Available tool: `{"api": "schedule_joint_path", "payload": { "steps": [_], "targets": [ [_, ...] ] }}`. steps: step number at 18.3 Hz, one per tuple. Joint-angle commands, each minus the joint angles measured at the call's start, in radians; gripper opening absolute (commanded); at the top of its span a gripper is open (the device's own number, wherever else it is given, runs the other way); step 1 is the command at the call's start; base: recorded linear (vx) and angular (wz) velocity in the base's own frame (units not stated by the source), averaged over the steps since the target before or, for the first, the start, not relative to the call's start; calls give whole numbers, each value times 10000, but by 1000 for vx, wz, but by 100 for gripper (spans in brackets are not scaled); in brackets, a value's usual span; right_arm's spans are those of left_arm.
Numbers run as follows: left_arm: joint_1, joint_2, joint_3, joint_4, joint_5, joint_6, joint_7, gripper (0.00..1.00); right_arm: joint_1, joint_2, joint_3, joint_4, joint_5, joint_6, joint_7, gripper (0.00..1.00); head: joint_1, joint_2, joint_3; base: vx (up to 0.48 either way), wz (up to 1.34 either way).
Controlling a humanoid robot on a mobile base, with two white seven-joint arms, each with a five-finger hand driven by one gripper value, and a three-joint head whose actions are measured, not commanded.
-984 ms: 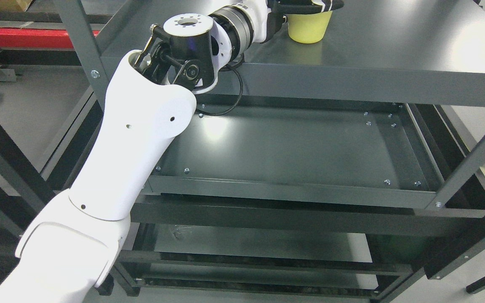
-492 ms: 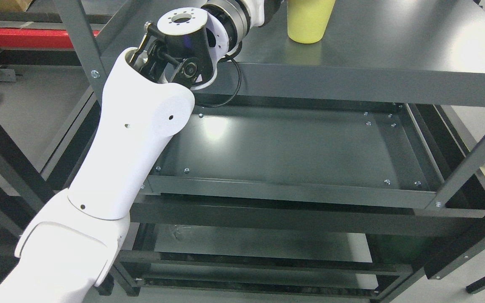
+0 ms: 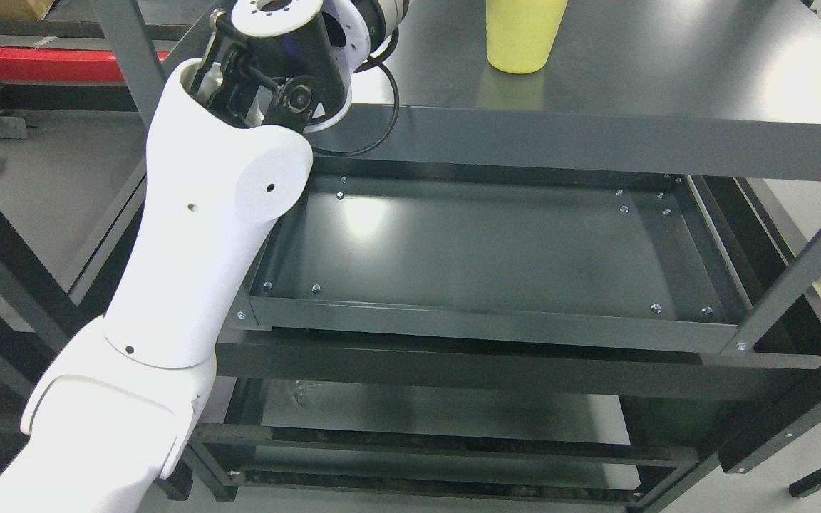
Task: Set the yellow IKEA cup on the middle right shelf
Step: 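Release the yellow cup on the upper shelf and withdraw the left hand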
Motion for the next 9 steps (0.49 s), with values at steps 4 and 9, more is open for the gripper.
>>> {"api": "schedule_joint_path", "payload": {
  "steps": [4,9],
  "targets": [
    [-77,175,521,-1377,1382,578,-1443,97,138,-175,169,0,-245,5,-8,99,0,0,0,0,0],
    [-123,175,-90,-1438,3530,609,-1596,97,138,-175,169,0,-245,5,-8,99,0,-3,0,0,0]
  ]
}}
